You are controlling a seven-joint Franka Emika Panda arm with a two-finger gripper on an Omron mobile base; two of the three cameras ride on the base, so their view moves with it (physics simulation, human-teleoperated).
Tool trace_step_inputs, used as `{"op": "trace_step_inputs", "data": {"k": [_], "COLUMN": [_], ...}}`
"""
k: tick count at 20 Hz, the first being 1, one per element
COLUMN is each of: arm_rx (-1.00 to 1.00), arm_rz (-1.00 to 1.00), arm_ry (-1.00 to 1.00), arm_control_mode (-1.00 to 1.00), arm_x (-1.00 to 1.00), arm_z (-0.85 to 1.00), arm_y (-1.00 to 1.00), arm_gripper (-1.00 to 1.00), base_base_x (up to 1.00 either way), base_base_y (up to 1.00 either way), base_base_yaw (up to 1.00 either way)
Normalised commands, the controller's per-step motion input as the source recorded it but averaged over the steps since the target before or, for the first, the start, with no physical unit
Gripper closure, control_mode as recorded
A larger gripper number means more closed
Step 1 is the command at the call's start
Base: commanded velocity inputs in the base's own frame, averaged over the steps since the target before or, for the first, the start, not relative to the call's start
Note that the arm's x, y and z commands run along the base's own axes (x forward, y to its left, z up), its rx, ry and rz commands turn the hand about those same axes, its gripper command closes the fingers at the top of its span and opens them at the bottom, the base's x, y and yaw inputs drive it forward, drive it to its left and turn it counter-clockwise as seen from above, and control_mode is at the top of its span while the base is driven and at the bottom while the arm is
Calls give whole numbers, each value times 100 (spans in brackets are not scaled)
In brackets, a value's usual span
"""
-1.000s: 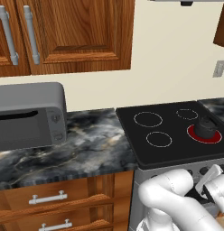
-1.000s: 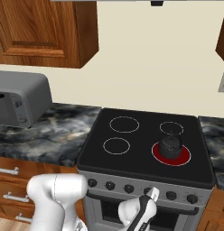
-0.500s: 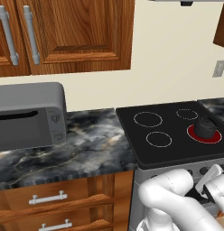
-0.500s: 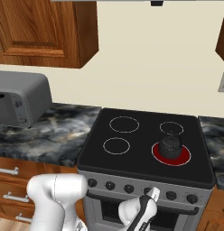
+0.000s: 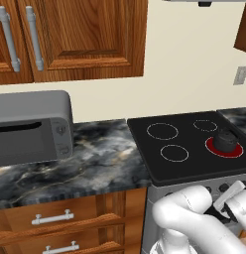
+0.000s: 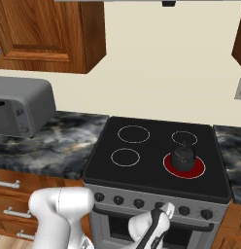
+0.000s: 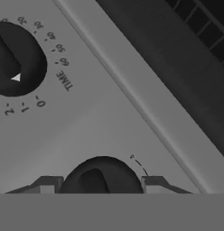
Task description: The kettle is done boiling. Turn off the stove, then wait for 300 timesteps before moving the kettle to the dining table.
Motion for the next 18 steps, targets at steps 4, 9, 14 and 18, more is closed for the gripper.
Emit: {"op": "trace_step_inputs", "data": {"k": [4, 9, 14, 18], "arm_rx": [20, 22, 25, 28], "arm_rz": [0, -1, -2, -4], "arm_ry": [0, 0, 0, 0], "arm_control_mode": [-100, -100, -100, -100], "arm_x": [0, 0, -2, -1], "arm_z": [0, 0, 0, 0], "arm_y": [-10, -11, -14, -14], "arm_gripper": [100, 100, 100, 100], "base_base_x": [0, 0, 0, 0], "base_base_y": [0, 0, 0, 0], "base_base_yaw": [0, 0, 0, 0]}}
